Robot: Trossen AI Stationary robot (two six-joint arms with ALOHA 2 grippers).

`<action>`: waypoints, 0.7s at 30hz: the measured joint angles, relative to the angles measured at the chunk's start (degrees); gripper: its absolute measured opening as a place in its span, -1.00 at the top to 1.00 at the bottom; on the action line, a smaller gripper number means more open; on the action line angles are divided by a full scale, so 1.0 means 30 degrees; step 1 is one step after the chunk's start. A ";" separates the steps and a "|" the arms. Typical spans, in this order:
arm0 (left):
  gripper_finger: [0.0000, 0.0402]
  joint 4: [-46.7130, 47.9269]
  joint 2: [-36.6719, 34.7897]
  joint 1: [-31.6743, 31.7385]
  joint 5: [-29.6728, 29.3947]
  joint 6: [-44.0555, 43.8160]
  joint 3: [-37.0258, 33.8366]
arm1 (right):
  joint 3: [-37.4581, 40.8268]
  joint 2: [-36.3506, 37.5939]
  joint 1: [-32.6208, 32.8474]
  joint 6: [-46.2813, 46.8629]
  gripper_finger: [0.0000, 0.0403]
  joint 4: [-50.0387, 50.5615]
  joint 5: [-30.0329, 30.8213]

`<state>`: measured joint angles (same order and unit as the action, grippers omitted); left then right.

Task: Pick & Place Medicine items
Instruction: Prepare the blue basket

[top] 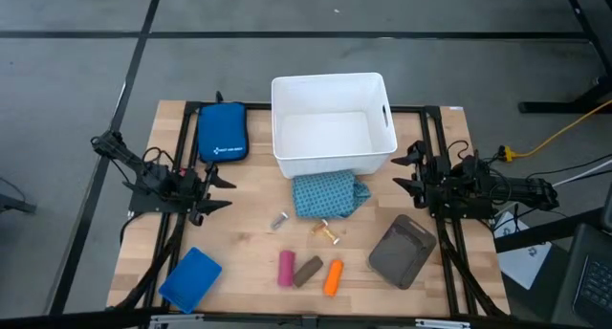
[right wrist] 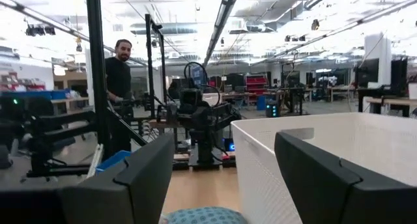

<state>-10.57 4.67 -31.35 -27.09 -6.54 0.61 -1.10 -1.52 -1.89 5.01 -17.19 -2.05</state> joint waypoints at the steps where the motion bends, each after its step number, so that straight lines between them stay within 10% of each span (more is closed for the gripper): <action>1: -0.15 0.0096 0.0000 0.0000 0.0072 -0.0389 0.0006 | 0.0000 -0.0004 0.0000 0.0194 -0.32 0.0007 -0.0102; 11: -0.15 0.0780 0.0579 -0.0154 0.0524 -0.3015 0.0562 | 0.0000 -0.0001 0.0006 0.2041 -0.32 0.0007 -0.0108; 21: -0.15 -0.0708 0.7426 -0.0321 0.0527 -0.2470 0.3519 | 0.0000 -0.0007 0.0005 0.1684 -0.32 0.0330 -0.0108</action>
<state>-12.70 26.95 -32.32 -25.51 -13.96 11.16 -1.10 -1.54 -1.88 10.07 -16.20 -2.37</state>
